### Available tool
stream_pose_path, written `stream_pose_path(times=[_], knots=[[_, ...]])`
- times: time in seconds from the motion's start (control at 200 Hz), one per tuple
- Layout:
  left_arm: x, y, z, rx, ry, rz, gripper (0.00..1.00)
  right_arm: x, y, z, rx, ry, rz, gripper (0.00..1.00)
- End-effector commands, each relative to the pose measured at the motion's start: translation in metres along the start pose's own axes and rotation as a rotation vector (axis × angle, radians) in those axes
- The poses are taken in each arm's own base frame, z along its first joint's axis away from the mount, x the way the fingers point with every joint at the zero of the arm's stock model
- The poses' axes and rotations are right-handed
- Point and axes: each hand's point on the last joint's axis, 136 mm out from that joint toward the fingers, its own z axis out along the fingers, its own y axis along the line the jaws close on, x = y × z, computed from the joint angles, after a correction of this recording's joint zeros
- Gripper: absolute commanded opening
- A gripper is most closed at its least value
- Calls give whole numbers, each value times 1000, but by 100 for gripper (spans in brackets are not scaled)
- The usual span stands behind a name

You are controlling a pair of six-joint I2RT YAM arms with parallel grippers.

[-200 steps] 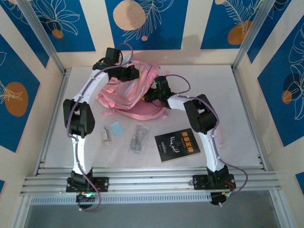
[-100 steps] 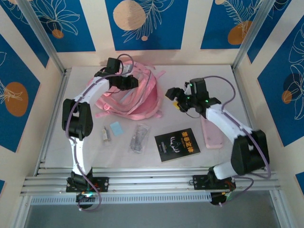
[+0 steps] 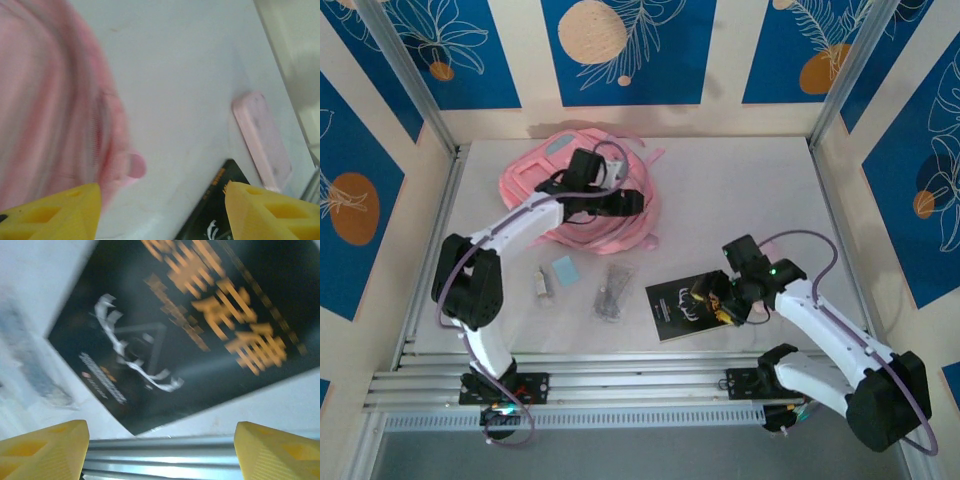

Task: Pack books, pencil case, and school supplies into a backpack

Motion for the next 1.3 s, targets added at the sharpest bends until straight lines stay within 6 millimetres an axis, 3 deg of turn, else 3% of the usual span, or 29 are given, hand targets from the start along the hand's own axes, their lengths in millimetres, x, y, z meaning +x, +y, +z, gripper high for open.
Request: stream_pose_path(times=[0.0,0.17,0.405,0.63,0.83,0.915,1.075,1.295], knots=[[20,-21,15,56,21,15,66,26,-29,12,73,71,157,76],[47,-37,41,122,67,3,66,35,-38,33,65,106,231,76],[82,-47,75,163,170,17,60,5,-25,43,-2,-3,261,75],[121,-49,99,188,302,5,57,-12,-19,62,-88,-70,320,72],[148,-47,102,174,401,17,57,-23,-11,59,-114,-120,276,71],[161,-46,101,176,442,13,53,-31,1,55,-165,-133,246,65],[181,-43,97,169,502,8,35,-41,32,39,-237,-151,131,53],[190,-43,96,162,526,10,29,-45,54,29,-297,-160,50,38]])
